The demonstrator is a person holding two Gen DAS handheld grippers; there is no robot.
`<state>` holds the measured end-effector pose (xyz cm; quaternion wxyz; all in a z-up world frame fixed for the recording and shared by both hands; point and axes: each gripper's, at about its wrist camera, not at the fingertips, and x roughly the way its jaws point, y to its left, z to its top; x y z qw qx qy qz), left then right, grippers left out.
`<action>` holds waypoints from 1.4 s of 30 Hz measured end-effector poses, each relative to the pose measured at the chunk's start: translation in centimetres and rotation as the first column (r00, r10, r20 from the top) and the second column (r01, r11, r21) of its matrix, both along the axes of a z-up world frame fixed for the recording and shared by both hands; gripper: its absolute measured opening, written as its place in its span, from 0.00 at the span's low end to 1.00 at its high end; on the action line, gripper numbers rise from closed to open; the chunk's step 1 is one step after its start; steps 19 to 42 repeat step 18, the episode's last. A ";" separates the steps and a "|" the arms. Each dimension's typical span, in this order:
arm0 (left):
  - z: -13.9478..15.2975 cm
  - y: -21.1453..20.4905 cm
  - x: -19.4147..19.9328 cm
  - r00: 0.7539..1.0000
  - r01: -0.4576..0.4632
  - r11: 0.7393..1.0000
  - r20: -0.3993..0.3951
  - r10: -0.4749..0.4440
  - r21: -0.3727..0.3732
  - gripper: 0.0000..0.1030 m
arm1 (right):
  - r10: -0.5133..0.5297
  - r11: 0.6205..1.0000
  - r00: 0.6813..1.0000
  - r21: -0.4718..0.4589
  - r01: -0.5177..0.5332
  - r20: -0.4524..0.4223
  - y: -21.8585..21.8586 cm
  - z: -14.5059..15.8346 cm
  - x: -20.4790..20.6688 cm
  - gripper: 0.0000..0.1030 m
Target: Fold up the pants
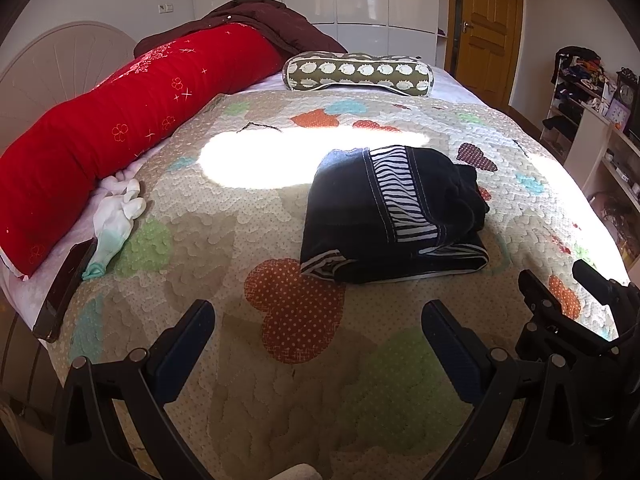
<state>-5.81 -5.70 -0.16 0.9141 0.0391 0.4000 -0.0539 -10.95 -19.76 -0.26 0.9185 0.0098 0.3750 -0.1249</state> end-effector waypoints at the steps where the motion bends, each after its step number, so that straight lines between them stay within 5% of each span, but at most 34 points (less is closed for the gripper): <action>1: 0.0 0.0 0.0 1.000 0.000 1.000 -0.001 0.000 -0.001 1.00 | 0.000 1.000 1.000 0.001 0.000 0.000 0.0 0.0 0.0 0.68; 42: -0.5 0.5 1.1 0.999 0.008 0.999 -0.037 -0.010 -0.048 1.00 | 0.048 0.998 0.999 0.043 -0.047 -0.011 0.3 0.2 1.5 0.68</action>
